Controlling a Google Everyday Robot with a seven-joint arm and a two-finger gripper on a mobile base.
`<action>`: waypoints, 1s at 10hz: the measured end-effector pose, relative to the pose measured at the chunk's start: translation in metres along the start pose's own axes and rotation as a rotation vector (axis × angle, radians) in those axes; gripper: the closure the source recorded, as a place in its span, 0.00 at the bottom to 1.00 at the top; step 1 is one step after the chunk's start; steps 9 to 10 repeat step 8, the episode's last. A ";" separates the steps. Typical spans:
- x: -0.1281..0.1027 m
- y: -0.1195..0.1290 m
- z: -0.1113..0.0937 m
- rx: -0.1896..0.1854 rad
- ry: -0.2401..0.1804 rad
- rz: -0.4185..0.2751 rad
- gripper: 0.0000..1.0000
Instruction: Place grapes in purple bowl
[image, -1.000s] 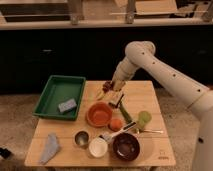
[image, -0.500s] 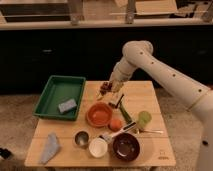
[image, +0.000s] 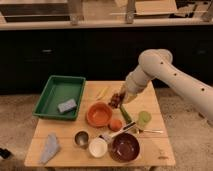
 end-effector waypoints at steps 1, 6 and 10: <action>-0.002 0.011 -0.002 -0.017 -0.011 -0.040 1.00; -0.008 0.072 0.010 -0.157 -0.098 -0.311 1.00; -0.011 0.088 0.015 -0.198 -0.125 -0.376 1.00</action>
